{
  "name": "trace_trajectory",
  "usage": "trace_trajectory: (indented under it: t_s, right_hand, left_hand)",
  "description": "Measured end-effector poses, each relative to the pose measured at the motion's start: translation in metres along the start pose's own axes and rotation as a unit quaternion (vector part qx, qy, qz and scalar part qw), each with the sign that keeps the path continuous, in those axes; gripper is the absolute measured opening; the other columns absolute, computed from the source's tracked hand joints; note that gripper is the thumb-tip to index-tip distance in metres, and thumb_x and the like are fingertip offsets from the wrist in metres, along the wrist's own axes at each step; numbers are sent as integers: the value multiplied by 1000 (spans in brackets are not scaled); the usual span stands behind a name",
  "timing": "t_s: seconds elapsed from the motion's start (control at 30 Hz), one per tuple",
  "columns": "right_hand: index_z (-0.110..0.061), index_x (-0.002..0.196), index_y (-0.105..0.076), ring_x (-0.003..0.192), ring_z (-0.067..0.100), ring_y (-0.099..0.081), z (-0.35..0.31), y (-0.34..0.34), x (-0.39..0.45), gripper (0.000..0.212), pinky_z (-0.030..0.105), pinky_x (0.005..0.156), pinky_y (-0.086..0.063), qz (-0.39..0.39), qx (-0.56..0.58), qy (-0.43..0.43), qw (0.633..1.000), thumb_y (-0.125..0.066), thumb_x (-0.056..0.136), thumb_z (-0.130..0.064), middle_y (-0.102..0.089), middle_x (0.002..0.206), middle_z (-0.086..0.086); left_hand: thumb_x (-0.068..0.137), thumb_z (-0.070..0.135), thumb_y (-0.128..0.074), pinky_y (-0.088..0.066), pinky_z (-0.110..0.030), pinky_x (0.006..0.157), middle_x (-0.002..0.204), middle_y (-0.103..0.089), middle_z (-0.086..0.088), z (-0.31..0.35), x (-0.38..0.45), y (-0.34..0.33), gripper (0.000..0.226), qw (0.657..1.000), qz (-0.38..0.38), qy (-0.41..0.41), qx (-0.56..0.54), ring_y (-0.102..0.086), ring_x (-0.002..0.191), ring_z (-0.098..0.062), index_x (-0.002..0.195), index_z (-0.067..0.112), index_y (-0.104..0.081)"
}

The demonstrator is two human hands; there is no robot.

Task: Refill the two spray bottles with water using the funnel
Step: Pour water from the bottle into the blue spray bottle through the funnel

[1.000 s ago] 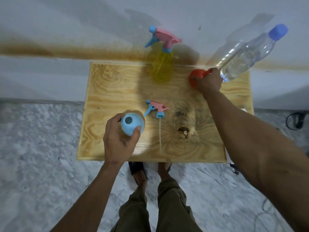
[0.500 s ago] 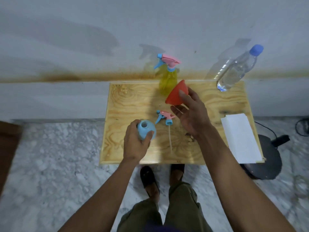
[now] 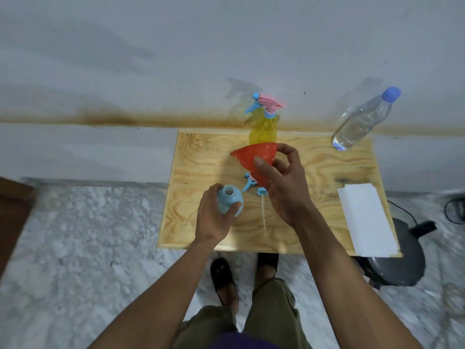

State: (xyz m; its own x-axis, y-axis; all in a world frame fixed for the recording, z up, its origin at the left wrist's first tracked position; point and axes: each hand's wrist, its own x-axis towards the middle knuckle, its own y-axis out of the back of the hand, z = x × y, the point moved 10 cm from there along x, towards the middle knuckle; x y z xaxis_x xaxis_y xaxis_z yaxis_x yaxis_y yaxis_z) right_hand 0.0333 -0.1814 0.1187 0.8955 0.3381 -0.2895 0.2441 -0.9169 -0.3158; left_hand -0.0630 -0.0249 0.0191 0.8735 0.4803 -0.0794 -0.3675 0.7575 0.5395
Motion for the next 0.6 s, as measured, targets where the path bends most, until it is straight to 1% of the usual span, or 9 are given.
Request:
trace_trajectory:
  t_s: [0.07, 0.17, 0.23, 0.3, 0.37, 0.4, 0.47, 0.53, 0.6]
  right_hand:
    - [-10, 120, -45, 103, 36, -71, 4, 1, 0, 59, 52, 85, -58, 16, -70, 38, 997, -85, 77, -12, -68, 115, 23]
    - [-19, 107, -48, 104, 26, -72, 13, 2, -2, 60, 53, 86, -59, 35, -140, 79, 986, -92, 68, -9, -70, 118, 10]
    - [-22, 104, -48, 105, 24, -71, 23, 2, -1, 65, 54, 87, -58, 40, -168, 86, 981, -95, 61, -10, -69, 125, 4]
    - [-18, 105, -48, 107, 24, -71, 35, 2, 1, 68, 54, 89, -58, 38, -168, 84, 982, -96, 59, -8, -66, 130, 4]
    - [-15, 106, -47, 112, 23, -69, 44, 1, 2, 69, 52, 92, -57, 31, -165, 85, 982, -96, 58, -4, -65, 132, 7]
    - [-13, 106, -47, 113, 22, -69, 47, 0, 2, 69, 51, 94, -57, 29, -168, 87, 981, -95, 58, -2, -66, 131, 8]
    - [-10, 107, -47, 110, 21, -70, 51, 0, 3, 70, 49, 93, -58, 28, -182, 90, 979, -95, 57, -2, -68, 124, 11]
    - [-11, 106, -48, 106, 21, -71, 55, 0, 3, 70, 48, 90, -59, 29, -199, 91, 975, -96, 56, -3, -69, 118, 12]
    - [-11, 106, -48, 104, 18, -71, 58, 0, 2, 71, 45, 89, -60, 23, -219, 97, 971, -97, 55, -5, -70, 116, 8]
  left_hand:
    - [79, 35, -80, -38, -18, 78, 117, -59, 6, -2, 0, 1, 53, 1000, 6, 10, -1, -54, 105, -11, 123, 23, -52]
    - [77, 41, -81, -37, -6, 76, 117, -60, 10, -7, -1, 1, 55, 999, 11, 29, -13, -55, 105, -7, 124, 27, -53]
    - [77, 42, -81, -36, -2, 78, 120, -61, 9, -10, -2, 2, 60, 999, 13, 35, -26, -56, 107, -8, 127, 25, -54]
    - [76, 40, -82, -35, 1, 79, 122, -61, 7, -11, -2, 3, 64, 999, 14, 34, -33, -56, 109, -8, 131, 21, -54]
    - [76, 42, -81, -36, 0, 79, 123, -62, 5, -11, -2, 4, 67, 999, 12, 26, -34, -57, 109, -8, 133, 19, -53]
    - [75, 47, -79, -37, -2, 80, 124, -62, 5, -11, -2, 4, 70, 999, 11, 23, -32, -57, 110, -8, 134, 20, -53]
    - [71, 57, -72, -42, -13, 81, 125, -62, 5, -13, -3, 3, 75, 999, 10, 27, -32, -58, 111, -9, 135, 21, -52]
    - [71, 56, -72, -44, -20, 82, 126, -62, 4, -17, -3, 2, 76, 999, 8, 38, -33, -58, 112, -11, 135, 20, -52]
    - [75, 50, -77, -41, -15, 79, 125, -63, 4, -18, -2, 0, 71, 999, 2, 43, -27, -59, 111, -11, 134, 19, -53]
